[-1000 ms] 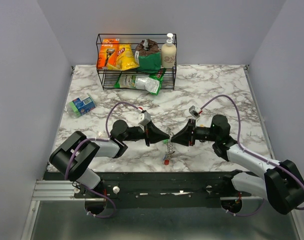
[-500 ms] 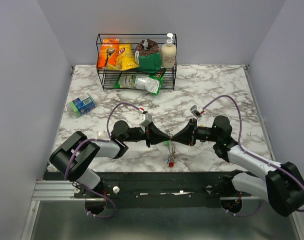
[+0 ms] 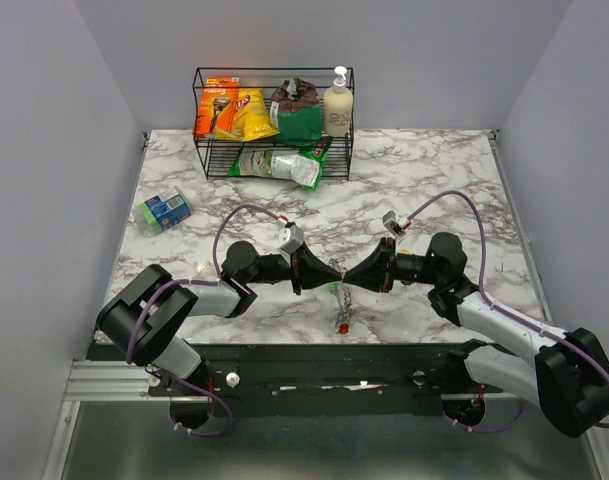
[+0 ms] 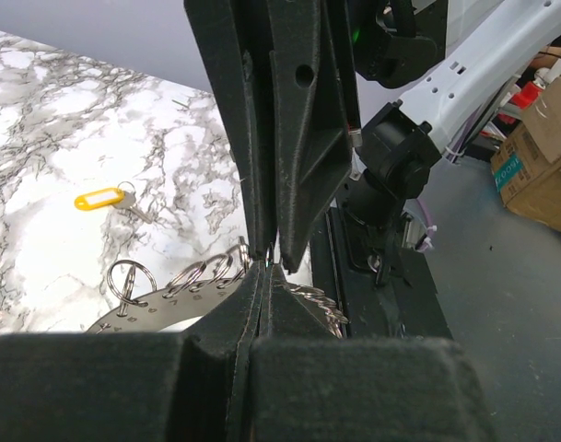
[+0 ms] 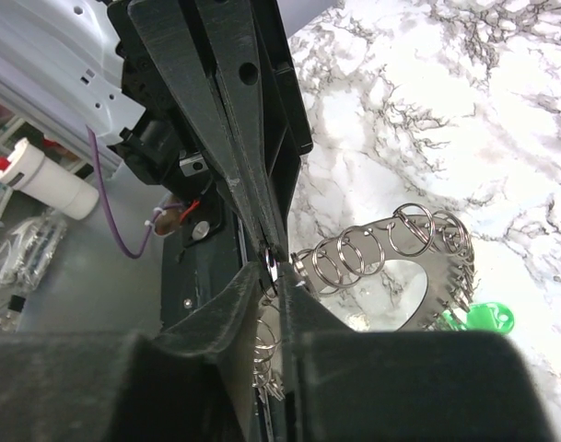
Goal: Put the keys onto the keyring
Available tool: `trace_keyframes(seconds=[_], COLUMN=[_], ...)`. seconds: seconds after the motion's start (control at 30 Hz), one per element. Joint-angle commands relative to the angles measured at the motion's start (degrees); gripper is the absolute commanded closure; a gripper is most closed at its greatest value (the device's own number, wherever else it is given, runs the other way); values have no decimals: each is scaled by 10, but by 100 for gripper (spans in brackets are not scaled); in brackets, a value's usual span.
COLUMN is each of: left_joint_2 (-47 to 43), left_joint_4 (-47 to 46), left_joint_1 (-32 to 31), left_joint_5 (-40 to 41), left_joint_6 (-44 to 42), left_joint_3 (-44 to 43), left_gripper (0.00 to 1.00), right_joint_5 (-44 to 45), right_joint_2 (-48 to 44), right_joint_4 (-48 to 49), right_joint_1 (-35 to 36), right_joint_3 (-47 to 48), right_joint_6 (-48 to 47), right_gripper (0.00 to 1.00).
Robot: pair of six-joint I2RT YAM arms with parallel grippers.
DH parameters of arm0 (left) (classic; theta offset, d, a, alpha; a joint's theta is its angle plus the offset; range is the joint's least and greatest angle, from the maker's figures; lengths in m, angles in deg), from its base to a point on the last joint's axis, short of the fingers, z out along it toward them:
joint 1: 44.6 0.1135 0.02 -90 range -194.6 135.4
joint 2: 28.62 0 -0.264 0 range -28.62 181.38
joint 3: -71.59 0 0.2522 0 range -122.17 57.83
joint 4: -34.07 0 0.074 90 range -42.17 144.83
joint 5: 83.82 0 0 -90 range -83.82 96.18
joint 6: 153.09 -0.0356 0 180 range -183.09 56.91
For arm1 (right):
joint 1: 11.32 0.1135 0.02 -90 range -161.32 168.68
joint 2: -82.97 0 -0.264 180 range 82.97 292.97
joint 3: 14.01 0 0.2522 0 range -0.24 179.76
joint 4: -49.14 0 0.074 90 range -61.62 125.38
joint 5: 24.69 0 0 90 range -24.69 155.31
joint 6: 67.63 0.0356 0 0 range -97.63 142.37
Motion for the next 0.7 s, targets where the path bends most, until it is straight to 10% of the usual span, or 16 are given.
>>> trace_keyframes(seconds=[0.0,0.67], left_joint_2=[-16,-26], left_joint_4=[-218,-218], left_joint_1=[-3,-3], left_joint_5=[-2,-6], left_joint_6=[-1,6], left_joint_3=[-11,-17], left_gripper=[100,100], right_joint_5=[9,1], right_joint_2=[-17,-6], right_joint_4=[-3,-4], right_joint_1=[3,3], right_joint_3=[-14,-1], right_joint_6=[-11,-1], right_gripper=[74,99])
